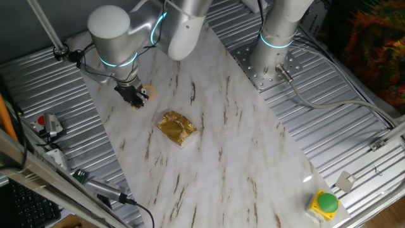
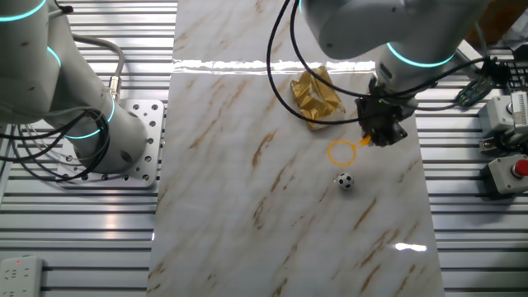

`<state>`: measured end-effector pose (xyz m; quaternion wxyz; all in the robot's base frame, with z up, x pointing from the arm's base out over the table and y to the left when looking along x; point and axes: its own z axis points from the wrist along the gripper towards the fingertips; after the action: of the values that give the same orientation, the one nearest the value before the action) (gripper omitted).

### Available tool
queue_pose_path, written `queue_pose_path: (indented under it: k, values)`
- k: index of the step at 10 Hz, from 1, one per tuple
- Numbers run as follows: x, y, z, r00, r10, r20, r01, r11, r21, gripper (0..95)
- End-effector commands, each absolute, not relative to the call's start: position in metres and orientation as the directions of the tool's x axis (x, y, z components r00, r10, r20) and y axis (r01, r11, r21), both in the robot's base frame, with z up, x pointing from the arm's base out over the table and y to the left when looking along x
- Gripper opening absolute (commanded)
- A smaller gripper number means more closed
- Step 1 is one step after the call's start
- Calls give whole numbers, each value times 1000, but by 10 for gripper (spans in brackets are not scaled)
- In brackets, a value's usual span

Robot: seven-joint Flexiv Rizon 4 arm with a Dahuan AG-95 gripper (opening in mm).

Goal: Remove the bubble ring from the ball

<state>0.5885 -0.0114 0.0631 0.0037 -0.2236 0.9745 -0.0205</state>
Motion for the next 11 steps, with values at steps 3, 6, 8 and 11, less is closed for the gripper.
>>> queue_pose_path:
  k: [3, 6, 8, 11]
  values:
    - [589, 0, 53, -972, -234, -20, -234, 972, 16, 0]
    - [589, -2, 44, -972, -232, -25, -232, 973, 10, 0]
    - [588, -3, 41, -972, -234, -24, -234, 972, 9, 0]
    - [588, -2, 40, -972, -234, -28, -234, 972, 7, 0]
